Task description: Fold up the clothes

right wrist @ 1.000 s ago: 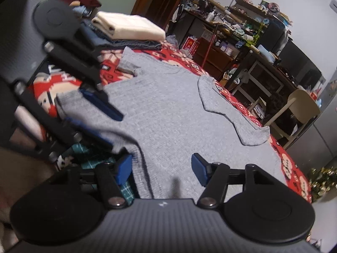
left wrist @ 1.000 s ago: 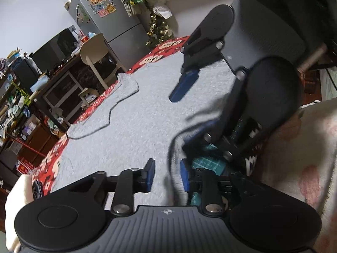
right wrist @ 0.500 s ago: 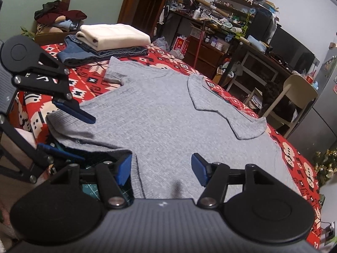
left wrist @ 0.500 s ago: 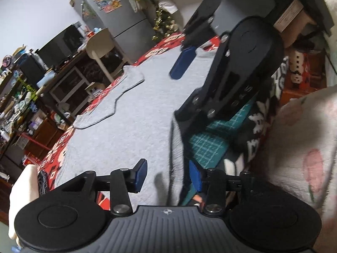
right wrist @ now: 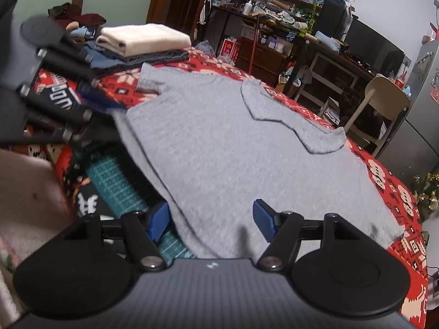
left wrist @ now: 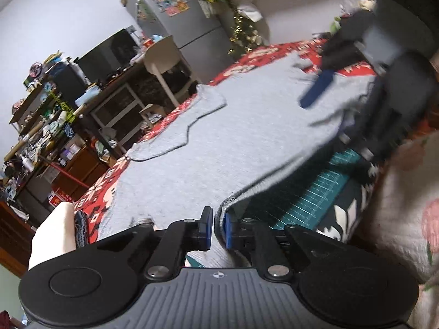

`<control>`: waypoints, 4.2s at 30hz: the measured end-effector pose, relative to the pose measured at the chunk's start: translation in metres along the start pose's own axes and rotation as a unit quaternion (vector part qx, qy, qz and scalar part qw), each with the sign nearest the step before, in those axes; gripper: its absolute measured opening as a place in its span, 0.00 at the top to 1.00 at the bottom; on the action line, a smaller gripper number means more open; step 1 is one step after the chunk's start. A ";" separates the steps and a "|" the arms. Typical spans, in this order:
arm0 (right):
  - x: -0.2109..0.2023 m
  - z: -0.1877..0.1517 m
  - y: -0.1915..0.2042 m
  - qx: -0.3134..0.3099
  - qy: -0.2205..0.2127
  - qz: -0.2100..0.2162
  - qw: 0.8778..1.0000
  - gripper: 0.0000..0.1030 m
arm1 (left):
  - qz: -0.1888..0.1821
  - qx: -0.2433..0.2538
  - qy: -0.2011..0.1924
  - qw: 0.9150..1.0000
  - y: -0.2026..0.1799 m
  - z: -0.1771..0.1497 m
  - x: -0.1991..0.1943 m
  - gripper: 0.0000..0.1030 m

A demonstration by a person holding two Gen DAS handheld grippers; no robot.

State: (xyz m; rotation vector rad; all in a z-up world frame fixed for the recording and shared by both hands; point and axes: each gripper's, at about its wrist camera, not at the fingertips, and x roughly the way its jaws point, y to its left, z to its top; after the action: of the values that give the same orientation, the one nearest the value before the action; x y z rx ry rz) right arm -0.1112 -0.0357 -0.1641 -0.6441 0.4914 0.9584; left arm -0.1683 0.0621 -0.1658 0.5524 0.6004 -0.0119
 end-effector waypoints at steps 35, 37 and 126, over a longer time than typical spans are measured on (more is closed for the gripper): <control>-0.046 -0.058 -0.014 -0.196 0.046 -0.088 0.976 0.29 | -0.007 -0.036 0.007 0.999 0.016 0.004 0.001 0.90; -0.045 -0.053 -0.010 -0.179 0.040 -0.070 0.980 0.31 | -0.007 -0.039 0.008 0.999 0.017 0.004 0.001 0.90; 0.154 0.066 -0.216 -0.237 0.038 -0.067 0.968 0.80 | -0.085 -0.011 0.137 0.987 0.171 0.069 0.204 0.78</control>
State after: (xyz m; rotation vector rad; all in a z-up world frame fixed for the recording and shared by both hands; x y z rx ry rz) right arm 0.1583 0.0109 -0.1552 -1.1356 0.2790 0.9303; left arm 0.0663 0.2038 -0.1445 0.4830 0.9147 -0.0917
